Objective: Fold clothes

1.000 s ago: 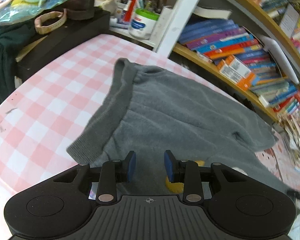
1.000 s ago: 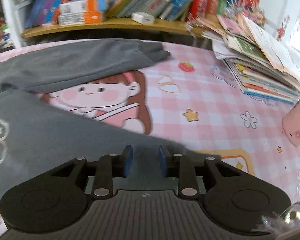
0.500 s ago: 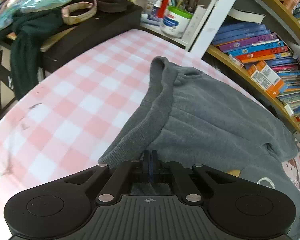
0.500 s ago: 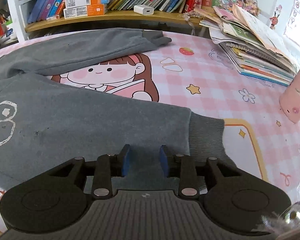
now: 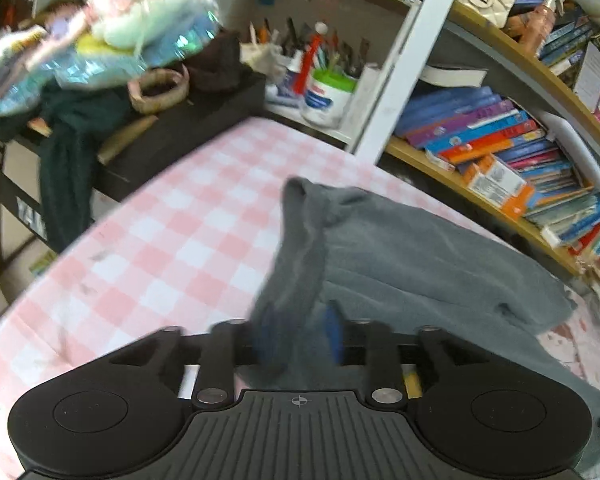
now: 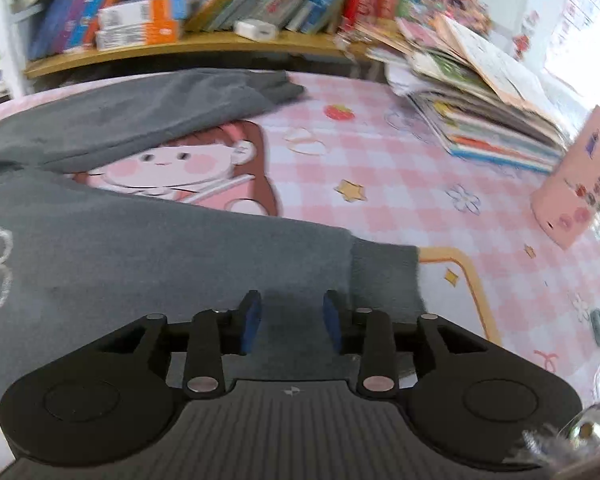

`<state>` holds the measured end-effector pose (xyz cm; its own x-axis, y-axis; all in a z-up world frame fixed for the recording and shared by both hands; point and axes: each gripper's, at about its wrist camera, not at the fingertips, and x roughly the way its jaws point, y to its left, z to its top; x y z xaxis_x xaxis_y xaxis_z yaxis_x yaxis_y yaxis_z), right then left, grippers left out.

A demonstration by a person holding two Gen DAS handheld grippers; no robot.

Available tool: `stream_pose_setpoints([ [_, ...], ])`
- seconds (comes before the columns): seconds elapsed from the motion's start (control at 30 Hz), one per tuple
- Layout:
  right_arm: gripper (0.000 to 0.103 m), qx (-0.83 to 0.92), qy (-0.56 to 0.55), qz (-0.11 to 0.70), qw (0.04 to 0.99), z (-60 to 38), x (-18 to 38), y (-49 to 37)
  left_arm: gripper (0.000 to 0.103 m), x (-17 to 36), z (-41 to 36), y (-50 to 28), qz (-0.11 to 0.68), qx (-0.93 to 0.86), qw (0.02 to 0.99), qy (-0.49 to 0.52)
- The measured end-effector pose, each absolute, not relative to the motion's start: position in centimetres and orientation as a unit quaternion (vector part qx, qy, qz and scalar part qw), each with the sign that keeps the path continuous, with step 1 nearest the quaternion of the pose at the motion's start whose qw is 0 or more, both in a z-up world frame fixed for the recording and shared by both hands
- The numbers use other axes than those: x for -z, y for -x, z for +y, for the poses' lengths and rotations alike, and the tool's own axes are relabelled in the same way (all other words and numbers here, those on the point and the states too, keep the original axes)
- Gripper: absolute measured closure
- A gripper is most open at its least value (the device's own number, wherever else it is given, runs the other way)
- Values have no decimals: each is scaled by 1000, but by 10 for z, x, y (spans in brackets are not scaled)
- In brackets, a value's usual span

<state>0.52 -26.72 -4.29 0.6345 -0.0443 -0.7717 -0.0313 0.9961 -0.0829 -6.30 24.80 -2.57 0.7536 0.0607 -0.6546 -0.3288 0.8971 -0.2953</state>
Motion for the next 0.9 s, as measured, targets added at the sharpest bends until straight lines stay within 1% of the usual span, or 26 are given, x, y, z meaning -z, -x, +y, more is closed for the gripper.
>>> stream_pose_setpoints([
  [0.03, 71, -4, 44, 428, 903, -264, 43, -3, 59, 27, 249, 61, 339, -112, 914, 195],
  [0.07, 71, -11, 43, 429, 902, -260, 43, -2, 57, 29, 250, 60, 343, -117, 913, 189],
  [0.17, 71, -19, 47, 439, 897, -253, 49, 2, 57, 36, 252, 53, 358, -128, 908, 175],
  [0.33, 66, -3, 44, 444, 895, -257, 52, 5, 57, 51, 246, 43, 393, -127, 898, 151],
  [0.43, 65, 0, 42, 444, 895, -258, 53, 7, 57, 50, 246, 45, 390, -122, 900, 155],
  [0.5, 64, 0, 44, 443, 895, -257, 53, 7, 63, 49, 246, 47, 385, -118, 902, 159],
  [0.53, 64, 0, 44, 443, 895, -257, 53, 7, 71, 48, 246, 47, 382, -116, 902, 161],
  [0.57, 64, 1, 44, 443, 896, -257, 53, 7, 81, 47, 247, 48, 380, -113, 903, 163],
  [0.6, 64, 1, 43, 443, 896, -257, 54, 7, 87, 46, 247, 49, 377, -111, 904, 166],
  [0.63, 64, 1, 43, 443, 895, -257, 54, 7, 92, 46, 247, 50, 375, -109, 905, 168],
  [0.73, 64, -2, 42, 444, 895, -257, 53, 6, 92, 30, 246, 61, 343, -118, 918, 159],
  [0.8, 62, -9, 40, 444, 895, -256, 54, 8, 90, 33, 251, 60, 354, -126, 912, 166],
  [0.83, 62, -11, 42, 444, 895, -256, 54, 8, 89, 41, 254, 57, 375, -127, 902, 171],
  [0.87, 62, -11, 43, 444, 895, -255, 54, 7, 81, 46, 256, 55, 388, -131, 896, 172],
  [0.9, 62, -12, 43, 444, 895, -256, 54, 7, 79, 50, 256, 55, 391, -136, 894, 169],
])
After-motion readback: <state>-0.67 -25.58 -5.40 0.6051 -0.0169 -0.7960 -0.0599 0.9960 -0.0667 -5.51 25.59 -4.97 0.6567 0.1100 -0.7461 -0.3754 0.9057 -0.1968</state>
